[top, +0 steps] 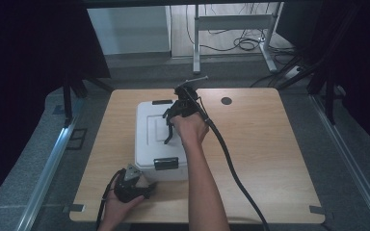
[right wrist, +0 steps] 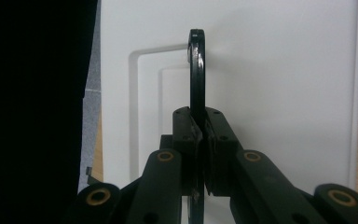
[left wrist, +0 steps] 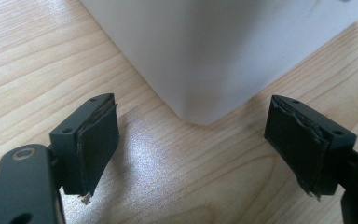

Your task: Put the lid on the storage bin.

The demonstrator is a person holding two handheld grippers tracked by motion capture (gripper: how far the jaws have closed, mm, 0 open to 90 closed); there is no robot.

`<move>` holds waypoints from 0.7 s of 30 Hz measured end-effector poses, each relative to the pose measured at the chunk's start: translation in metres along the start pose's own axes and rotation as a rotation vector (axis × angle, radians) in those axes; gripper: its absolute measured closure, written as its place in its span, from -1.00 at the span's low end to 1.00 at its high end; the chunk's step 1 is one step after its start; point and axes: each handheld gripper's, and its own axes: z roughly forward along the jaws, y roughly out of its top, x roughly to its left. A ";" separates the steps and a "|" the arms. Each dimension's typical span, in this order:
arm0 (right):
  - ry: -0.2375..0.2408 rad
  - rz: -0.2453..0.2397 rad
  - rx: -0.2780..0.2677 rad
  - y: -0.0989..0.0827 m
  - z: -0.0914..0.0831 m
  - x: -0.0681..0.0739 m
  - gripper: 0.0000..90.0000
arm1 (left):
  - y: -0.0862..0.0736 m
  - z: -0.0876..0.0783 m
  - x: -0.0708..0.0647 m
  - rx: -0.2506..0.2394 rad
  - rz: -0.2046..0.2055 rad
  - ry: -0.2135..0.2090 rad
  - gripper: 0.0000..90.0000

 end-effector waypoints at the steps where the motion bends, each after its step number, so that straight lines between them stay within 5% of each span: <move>1: 0.001 0.000 0.000 0.000 0.001 0.000 0.90 | 0.000 0.000 0.000 0.000 0.001 0.000 -0.61; 21: 0.069 0.038 -0.031 0.000 0.017 -0.014 0.88 | 0.000 0.000 0.000 0.001 0.006 0.001 -0.61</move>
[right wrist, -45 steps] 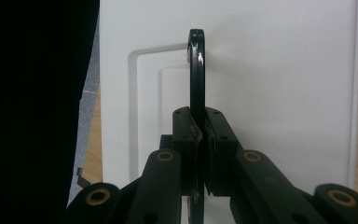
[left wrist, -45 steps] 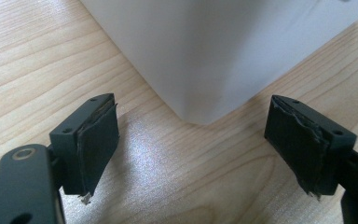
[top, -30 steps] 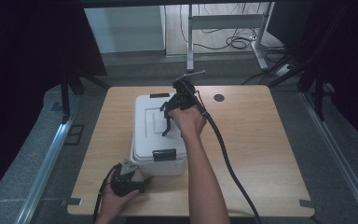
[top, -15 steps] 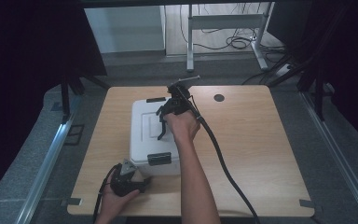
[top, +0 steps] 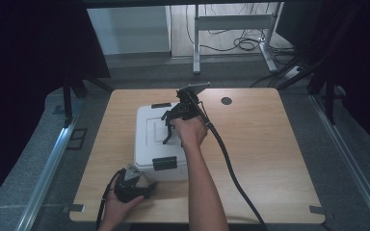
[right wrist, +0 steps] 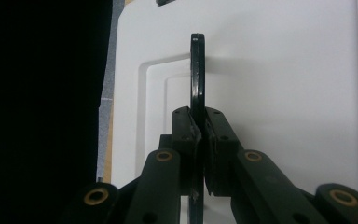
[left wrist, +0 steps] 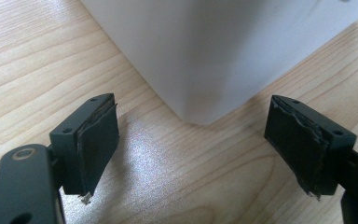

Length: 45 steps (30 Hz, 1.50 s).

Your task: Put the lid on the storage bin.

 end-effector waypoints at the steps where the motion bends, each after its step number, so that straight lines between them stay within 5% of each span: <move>1: 0.000 0.000 0.000 0.000 0.000 0.000 0.88 | 0.000 0.000 0.000 -0.002 0.000 -0.001 -0.61; 18: -0.056 0.029 -0.032 -0.003 -0.005 0.001 0.90 | 0.000 0.000 0.000 -0.001 0.000 -0.004 -0.61; 34: -0.025 0.086 -0.030 -0.008 0.005 -0.008 0.89 | 0.000 0.000 0.000 -0.004 -0.002 -0.003 -0.61; 45: -0.021 0.046 -0.025 -0.007 0.006 -0.008 0.86 | 0.000 0.000 0.001 0.002 0.005 -0.002 -0.61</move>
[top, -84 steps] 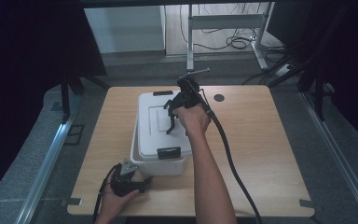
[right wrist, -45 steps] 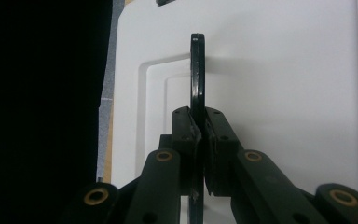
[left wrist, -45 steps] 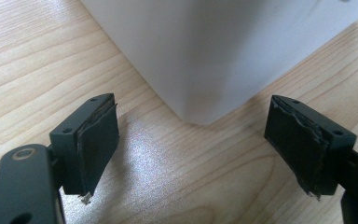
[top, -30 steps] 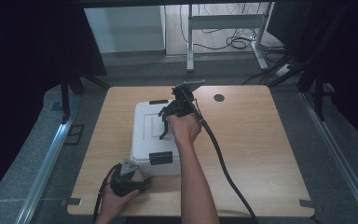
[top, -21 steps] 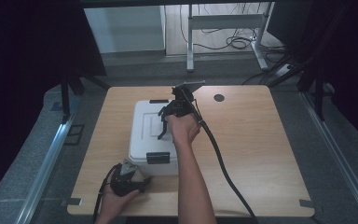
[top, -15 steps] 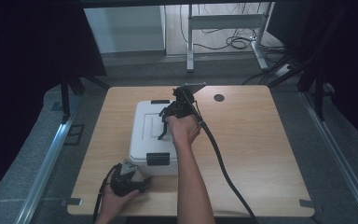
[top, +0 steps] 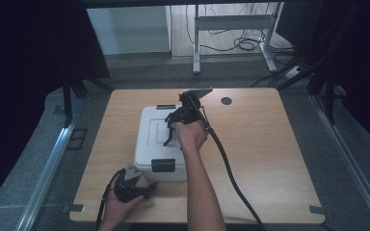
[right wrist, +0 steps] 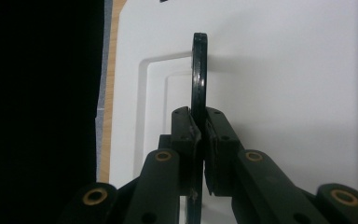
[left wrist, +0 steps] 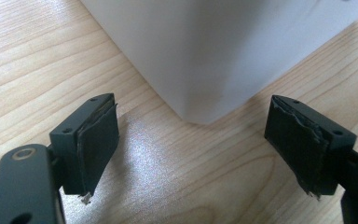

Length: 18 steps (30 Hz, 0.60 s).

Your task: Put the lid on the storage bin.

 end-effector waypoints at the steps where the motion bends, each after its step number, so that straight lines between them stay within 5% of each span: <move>1: -0.001 -0.005 -0.001 0.000 0.000 0.001 0.85 | 0.000 0.000 0.000 0.000 0.000 0.000 -0.61; 12: -0.001 -0.141 -0.043 0.004 -0.016 0.006 0.31 | 0.000 0.000 0.000 0.003 0.001 0.002 -0.61; 18: 0.013 -0.249 -0.068 0.006 -0.029 0.004 0.27 | 0.000 0.000 0.000 0.000 -0.002 0.002 -0.61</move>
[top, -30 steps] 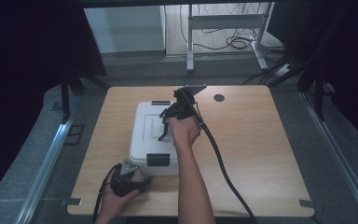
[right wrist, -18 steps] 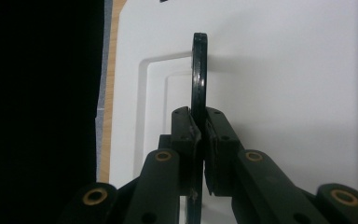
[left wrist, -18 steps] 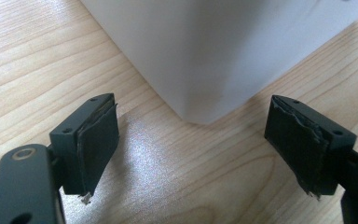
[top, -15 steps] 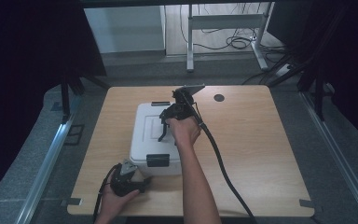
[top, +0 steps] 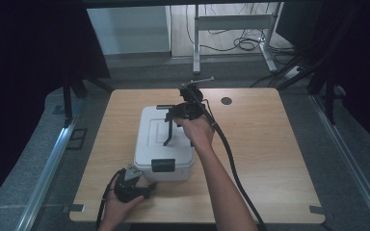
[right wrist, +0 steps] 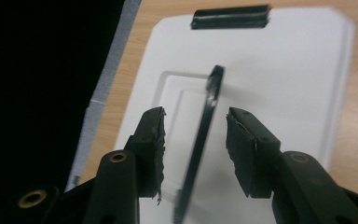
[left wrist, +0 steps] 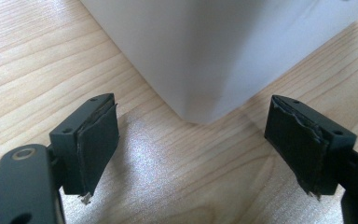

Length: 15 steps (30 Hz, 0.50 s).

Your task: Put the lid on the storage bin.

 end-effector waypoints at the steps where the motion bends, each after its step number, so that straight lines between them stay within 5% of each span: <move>1: 0.000 -0.010 -0.003 -0.001 -0.001 -0.002 0.27 | 0.000 0.000 0.000 0.000 0.000 0.000 -0.61; 15: 0.027 -0.145 -0.107 -0.028 -0.033 -0.051 0.15 | 0.000 0.000 0.000 -0.003 -0.004 -0.001 -0.61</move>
